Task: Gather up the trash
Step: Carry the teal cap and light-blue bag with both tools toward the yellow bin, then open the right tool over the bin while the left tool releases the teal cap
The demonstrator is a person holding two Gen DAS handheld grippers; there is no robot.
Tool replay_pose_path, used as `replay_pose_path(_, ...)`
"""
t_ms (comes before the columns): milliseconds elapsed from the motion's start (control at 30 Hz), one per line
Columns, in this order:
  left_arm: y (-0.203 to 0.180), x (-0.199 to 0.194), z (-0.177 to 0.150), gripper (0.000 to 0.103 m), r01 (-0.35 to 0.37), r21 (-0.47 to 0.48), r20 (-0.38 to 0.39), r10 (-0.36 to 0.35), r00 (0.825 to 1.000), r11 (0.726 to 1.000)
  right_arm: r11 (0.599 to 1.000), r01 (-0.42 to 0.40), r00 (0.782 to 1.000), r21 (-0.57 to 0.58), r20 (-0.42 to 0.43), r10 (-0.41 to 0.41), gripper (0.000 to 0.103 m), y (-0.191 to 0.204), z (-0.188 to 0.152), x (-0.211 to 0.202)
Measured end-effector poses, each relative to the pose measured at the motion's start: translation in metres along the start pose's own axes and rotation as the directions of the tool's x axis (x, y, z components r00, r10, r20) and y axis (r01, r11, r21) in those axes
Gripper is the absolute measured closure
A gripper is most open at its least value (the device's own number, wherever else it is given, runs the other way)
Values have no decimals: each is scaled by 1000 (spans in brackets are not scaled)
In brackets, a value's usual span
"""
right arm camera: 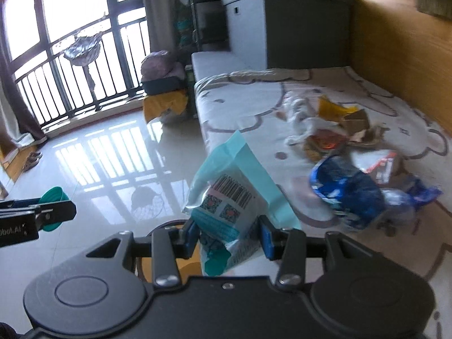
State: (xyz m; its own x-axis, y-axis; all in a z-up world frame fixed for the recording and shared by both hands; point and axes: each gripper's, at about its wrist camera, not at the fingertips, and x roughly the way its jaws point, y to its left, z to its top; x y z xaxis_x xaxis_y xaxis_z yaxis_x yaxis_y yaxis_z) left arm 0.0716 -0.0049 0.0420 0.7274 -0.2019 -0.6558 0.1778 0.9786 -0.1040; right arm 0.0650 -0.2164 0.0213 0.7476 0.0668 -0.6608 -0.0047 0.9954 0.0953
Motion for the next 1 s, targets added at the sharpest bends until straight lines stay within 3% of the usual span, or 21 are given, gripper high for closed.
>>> replay_pose_path(300,37,17,-8,53,-61,-63,-43,58,997,996,998,-45,997,-43,-61,42,58,29,7,41)
replay_pose_path(567,67,61,-3,53,-73,-120,-104,61,993,990,993,-111,986,-49,-131,103,58,52,19,96)
replay_pose_path(1000,104,155,-19,53,-87,-184,-224,45,974,979,983,-184,924,-17,-344,167,58,76,3,223)
